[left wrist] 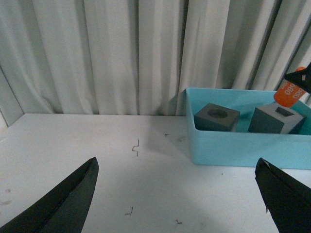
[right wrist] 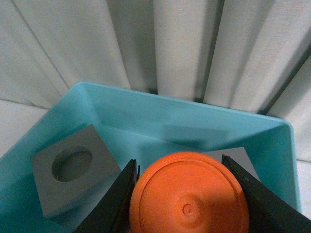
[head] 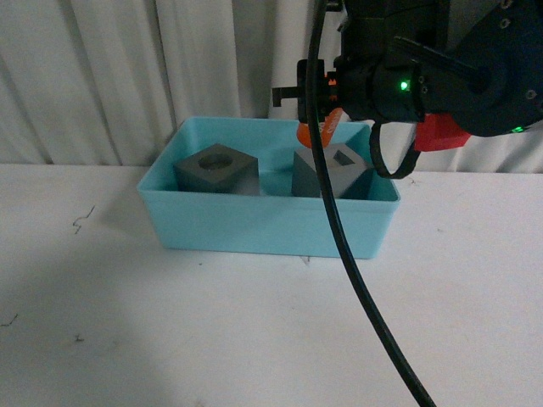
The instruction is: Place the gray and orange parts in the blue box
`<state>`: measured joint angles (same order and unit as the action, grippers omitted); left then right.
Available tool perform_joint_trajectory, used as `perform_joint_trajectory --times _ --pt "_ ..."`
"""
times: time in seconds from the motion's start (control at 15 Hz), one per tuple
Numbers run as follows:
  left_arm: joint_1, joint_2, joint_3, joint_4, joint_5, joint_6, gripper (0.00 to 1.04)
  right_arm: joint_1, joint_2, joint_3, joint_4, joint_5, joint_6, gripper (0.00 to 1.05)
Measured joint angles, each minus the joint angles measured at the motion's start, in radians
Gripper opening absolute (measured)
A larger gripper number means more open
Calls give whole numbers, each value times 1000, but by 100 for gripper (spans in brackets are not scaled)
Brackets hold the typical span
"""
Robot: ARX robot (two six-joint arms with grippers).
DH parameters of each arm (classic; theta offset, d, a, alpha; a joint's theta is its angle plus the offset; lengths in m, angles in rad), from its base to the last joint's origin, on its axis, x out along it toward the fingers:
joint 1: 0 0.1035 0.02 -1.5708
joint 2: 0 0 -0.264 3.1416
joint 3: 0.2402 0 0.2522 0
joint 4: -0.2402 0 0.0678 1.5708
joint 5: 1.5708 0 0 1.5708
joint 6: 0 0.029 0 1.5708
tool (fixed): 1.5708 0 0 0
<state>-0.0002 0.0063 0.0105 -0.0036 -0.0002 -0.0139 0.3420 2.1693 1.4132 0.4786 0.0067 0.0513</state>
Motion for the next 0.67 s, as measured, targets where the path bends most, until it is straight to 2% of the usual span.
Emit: perform_joint_trajectory --times 0.67 --pt "0 0 0 0 0 0 98 48 182 180 -146 -2 7 47"
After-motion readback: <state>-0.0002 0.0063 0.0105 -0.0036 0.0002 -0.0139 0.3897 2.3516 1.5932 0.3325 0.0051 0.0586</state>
